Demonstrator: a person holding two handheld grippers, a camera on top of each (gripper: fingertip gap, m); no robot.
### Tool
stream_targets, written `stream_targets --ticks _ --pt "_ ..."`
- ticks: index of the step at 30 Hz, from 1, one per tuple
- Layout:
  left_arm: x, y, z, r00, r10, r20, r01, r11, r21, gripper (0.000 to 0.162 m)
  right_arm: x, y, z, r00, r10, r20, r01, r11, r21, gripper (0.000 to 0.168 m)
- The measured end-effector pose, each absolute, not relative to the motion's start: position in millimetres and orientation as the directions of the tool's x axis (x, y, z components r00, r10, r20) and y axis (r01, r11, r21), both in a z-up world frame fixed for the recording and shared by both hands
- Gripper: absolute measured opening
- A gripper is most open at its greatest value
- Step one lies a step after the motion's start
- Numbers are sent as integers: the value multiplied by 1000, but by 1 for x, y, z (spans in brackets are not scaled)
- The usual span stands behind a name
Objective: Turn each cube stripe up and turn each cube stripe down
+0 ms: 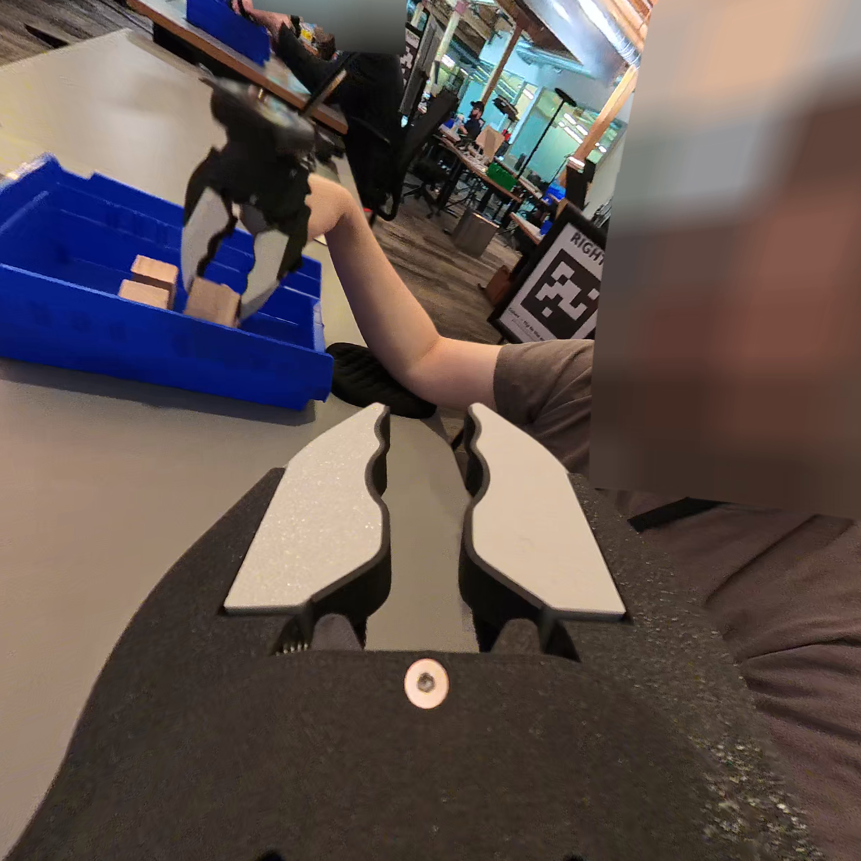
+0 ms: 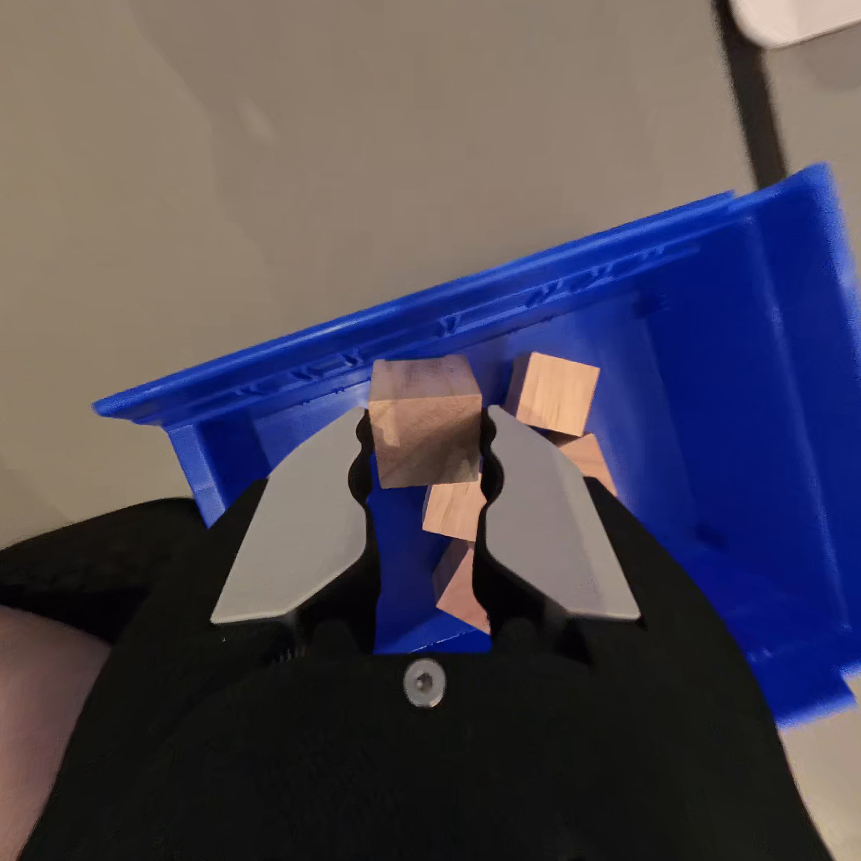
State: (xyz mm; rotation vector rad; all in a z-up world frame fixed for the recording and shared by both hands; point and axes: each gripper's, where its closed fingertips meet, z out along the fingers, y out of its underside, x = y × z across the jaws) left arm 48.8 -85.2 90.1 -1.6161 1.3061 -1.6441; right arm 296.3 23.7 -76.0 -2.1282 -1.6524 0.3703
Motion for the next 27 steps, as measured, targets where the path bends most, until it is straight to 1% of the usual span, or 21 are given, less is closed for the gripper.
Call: stream_targets --ticks 4,9,12,15,19,21,24,26,27 --pt "36 -90 106 -163 -900 404 -235 -363 -902 23 297 29 -106 250 968 31 901 -221 -374 45" --pt "24 -97 124 -148 -939 311 -175 -284 -943 20 306 33 -131 260 964 48 942 -242 -230 45" --pt "21 -103 126 -149 -945 292 -187 -263 -947 20 308 35 -137 264 963 56 949 -249 -192 45" --pt "19 -105 128 -142 -950 277 -188 -249 -950 20 307 36 -141 255 965 64 954 -240 -181 45" --pt "13 -105 132 -124 -959 254 -182 -230 -956 20 300 33 -142 275 961 19 940 -264 -216 46" --pt "6 -103 134 -97 -967 234 -175 -215 -961 21 303 39 -132 297 953 55 930 -275 -242 52" --pt "-12 -88 129 21 -981 190 -205 -191 -960 28 311 33 -107 354 935 35 888 -324 -327 50" --pt "-27 -64 122 153 -984 94 -213 -126 -969 31 320 45 -82 369 917 150 863 -279 -421 51" --pt "-34 -50 122 227 -972 52 -188 -96 -977 32 320 47 -68 380 908 175 835 -255 -487 50"
